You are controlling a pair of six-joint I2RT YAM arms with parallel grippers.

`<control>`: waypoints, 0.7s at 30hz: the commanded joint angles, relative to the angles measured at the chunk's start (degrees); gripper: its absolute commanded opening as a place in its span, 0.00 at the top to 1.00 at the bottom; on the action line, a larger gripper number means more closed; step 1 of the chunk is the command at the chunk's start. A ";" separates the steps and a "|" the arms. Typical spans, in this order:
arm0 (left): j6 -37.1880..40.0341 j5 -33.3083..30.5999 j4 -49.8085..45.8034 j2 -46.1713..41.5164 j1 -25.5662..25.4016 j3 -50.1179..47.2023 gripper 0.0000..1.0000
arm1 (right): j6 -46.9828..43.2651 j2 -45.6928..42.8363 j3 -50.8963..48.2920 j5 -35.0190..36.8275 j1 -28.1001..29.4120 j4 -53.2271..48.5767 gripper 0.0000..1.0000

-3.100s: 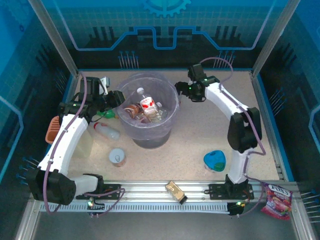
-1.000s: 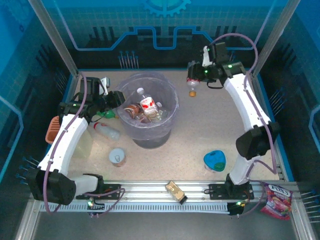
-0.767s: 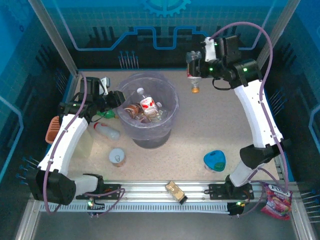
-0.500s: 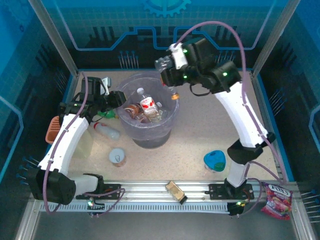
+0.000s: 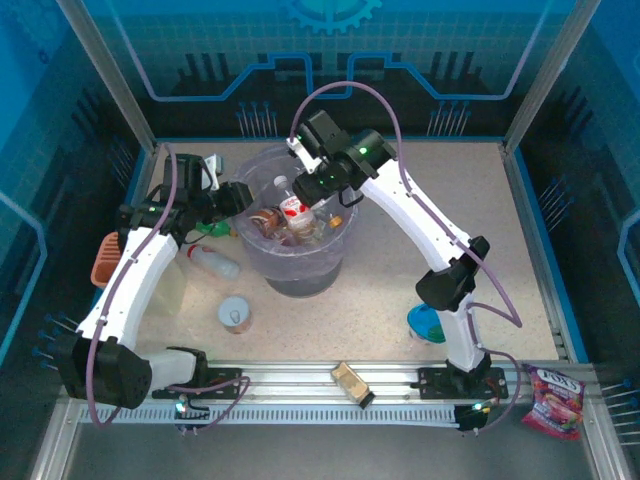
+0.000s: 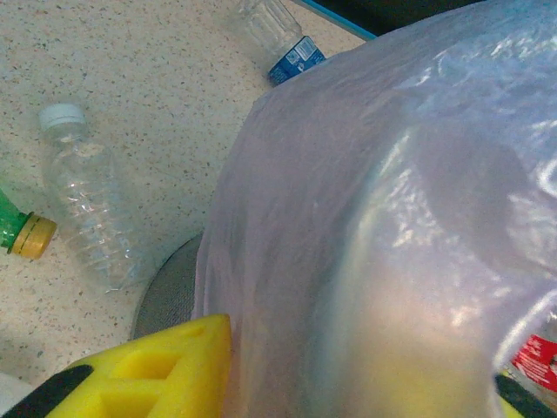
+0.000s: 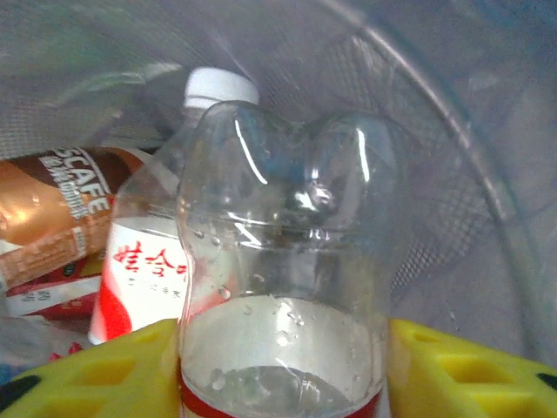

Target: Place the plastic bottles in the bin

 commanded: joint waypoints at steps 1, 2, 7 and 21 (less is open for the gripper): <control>0.60 0.43 0.73 0.32 -0.35 -0.26 0.63 | -0.69 -0.15 -1.13 2.59 0.70 -1.57 0.34; 0.52 0.51 0.84 0.48 -0.35 -0.30 0.63 | -0.78 -0.17 -1.00 2.71 0.86 -1.47 0.31; 0.12 0.85 1.37 0.93 -0.44 -0.19 0.63 | -1.44 -0.50 1.04 3.68 1.01 -1.32 0.23; 0.11 0.62 1.37 1.64 -2.31 0.09 0.63 | 5.28 -10.26 0.39 -5.66 -4.86 4.86 0.03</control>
